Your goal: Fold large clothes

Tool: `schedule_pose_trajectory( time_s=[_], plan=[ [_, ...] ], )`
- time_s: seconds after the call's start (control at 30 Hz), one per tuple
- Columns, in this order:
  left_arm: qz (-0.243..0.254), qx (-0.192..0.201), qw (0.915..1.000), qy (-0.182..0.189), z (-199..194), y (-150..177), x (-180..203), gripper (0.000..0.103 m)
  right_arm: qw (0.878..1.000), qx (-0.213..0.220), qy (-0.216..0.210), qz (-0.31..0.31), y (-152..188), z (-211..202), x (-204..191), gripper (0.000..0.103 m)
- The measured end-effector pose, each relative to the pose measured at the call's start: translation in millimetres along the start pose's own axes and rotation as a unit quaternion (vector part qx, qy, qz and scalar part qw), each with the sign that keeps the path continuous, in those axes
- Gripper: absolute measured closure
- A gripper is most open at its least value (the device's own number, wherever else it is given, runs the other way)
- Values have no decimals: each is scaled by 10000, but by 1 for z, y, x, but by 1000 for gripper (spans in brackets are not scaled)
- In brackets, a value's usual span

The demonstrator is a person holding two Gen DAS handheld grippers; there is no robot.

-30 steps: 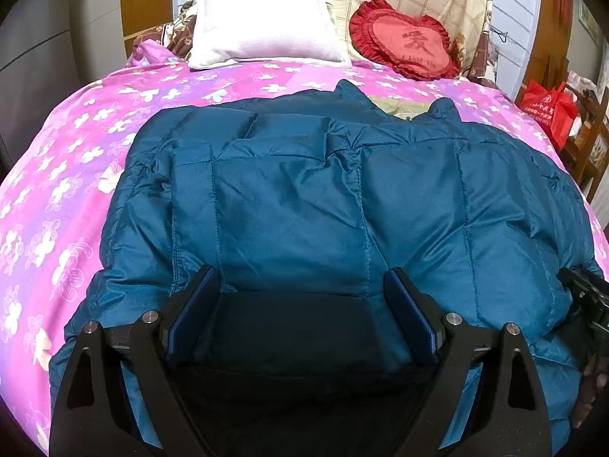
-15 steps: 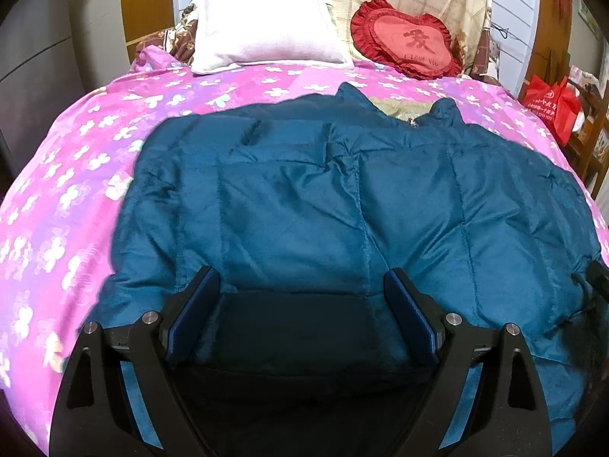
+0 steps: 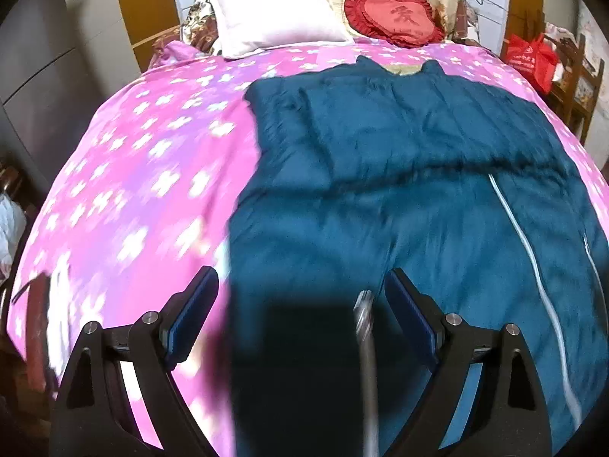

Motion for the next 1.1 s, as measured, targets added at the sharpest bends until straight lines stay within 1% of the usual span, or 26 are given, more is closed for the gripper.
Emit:
schedule_pose_trajectory(
  time_s=[0.07, 0.17, 0.23, 0.3, 0.4, 0.43, 0.5, 0.57, 0.63, 0.7, 0.8, 0.9, 1.03, 1.1],
  plan=[
    [58, 28, 10000, 37, -18, 19, -5, 14, 9999, -156, 48, -23, 23, -14, 13, 0],
    [142, 32, 9999, 45, -37, 47, -13, 14, 9994, -358, -29, -20, 54, -40, 30, 0],
    [66, -56, 9999, 121, -44, 73, -20, 14, 9989, -445, 38, -132, 73, -55, 40, 0],
    [-62, -105, 9997, 190, -48, 90, -25, 14, 9983, -458, 200, -294, 92, -65, 50, 0],
    [-238, -187, 9990, 341, -49, 118, -27, 14, 9979, -496, 237, -330, 117, -64, 63, 0],
    [-212, -187, 9990, 352, -49, 125, -24, 14, 9980, -555, 201, -210, 125, -60, 69, 0],
    [-204, -135, 9987, 440, -50, 130, -17, 14, 9977, -667, -14, 117, 137, -52, 77, 0],
    [-236, -115, 9979, 590, -49, 132, -10, 14, 9963, -767, -151, 358, 143, -44, 80, 0],
    [-253, -144, 9977, 617, -46, 135, -9, 14, 9938, -872, -327, 611, 147, -37, 82, 0],
    [-282, -111, 9974, 659, -47, 136, -12, 14, 9918, -828, -661, 715, 142, -37, 76, 0],
    [-451, -56, 9961, 750, -50, 141, -21, 14, 9910, -701, -849, 762, 143, -41, 76, 0],
    [-472, 10, 9960, 754, -56, 149, -26, 14, 9890, -680, -1060, 773, 149, -49, 77, 0],
    [-448, -23, 9962, 752, -70, 166, -30, 14, 9872, -763, -1181, 749, 161, -60, 78, 0],
    [-365, -87, 9970, 672, -74, 176, -31, 14, 9879, -950, -1020, 682, 174, -57, 82, 0]
  ],
)
Point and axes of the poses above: each gripper's, at about its wrist camera, not at the fingertips, and z roughly the way its jaws point, x to its right, y to its underside, the point moved 9 cm from there along z, roughly the way its jaws point, and after that the axes turned 15 degrees about y, right-handed, at the moved point
